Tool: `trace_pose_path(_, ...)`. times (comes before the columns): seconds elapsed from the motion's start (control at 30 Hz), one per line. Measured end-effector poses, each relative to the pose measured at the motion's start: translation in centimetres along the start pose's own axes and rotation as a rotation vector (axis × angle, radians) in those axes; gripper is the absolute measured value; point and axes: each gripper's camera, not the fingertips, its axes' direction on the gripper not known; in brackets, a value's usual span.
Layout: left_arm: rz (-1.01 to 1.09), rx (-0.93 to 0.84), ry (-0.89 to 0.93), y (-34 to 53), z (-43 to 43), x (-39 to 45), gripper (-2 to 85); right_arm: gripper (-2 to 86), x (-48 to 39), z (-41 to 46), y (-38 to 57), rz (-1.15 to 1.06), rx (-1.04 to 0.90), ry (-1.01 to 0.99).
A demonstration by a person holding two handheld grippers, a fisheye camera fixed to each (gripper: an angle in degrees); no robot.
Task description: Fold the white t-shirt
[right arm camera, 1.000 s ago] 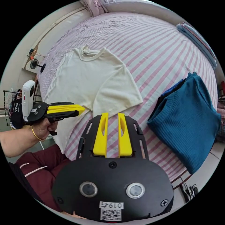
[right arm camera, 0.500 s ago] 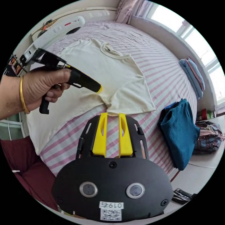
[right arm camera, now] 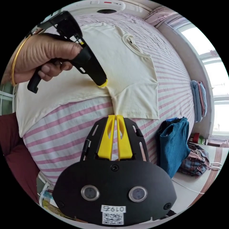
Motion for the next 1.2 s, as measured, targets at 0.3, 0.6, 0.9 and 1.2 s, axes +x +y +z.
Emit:
trace_pose_path(0.3, 0.141, -0.029, 0.056, -1.7, -8.8, 1.2, 0.7, -0.6, 5.4, -4.5, 2.9, 0.347, 0.024, -0.197)
trace_pose_path(0.6, 0.245, 0.041, 0.218, -2.9, -23.2, -4.2, 2.0, -0.7, 11.7, -12.1, 2.4, 0.645, 0.318, -0.541)
trace_pose_path(0.9, 0.514, 0.115, 0.003, -15.9, -38.1, -12.2, 8.3, 5.6, 14.9, -16.2, -9.6, 0.606, 0.375, -0.304)
trace_pose_path(1.2, 0.809, -0.079, -0.059, -29.0, -40.7, -10.8, 10.1, 8.0, 23.7, -12.2, -20.0, 0.507, 0.143, -0.269)
